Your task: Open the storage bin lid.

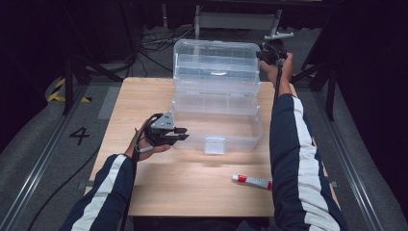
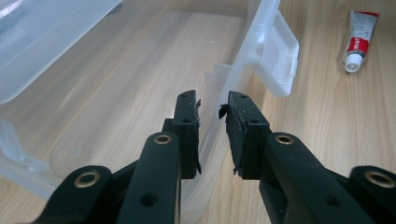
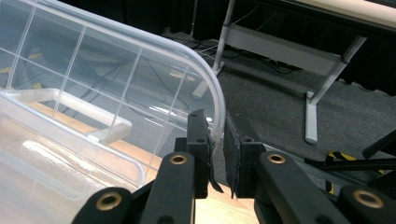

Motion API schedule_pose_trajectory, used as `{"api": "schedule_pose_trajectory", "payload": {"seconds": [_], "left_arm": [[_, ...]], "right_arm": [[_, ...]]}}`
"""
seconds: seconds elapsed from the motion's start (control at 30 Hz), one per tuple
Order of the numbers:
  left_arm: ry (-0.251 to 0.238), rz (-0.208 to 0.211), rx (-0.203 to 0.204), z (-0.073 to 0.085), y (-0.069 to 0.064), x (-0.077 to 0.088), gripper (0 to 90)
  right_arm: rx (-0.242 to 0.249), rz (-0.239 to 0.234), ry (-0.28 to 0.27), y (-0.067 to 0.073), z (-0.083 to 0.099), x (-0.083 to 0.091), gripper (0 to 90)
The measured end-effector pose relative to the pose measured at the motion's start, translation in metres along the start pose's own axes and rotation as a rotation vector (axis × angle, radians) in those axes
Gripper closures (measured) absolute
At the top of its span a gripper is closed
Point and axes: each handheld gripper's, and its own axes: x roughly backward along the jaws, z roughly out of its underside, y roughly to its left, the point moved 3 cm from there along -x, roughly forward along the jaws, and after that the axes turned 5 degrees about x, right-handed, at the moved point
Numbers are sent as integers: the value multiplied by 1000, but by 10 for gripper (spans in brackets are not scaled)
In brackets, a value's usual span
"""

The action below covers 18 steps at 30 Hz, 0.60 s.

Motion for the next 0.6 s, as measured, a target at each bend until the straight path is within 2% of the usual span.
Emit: {"api": "schedule_pose_trajectory", "payload": {"seconds": [0.6], "left_arm": [[-9, -2, 6, 1, 0, 0, 742]], "right_arm": [[8, -2, 17, -1, 1, -2, 801]]}}
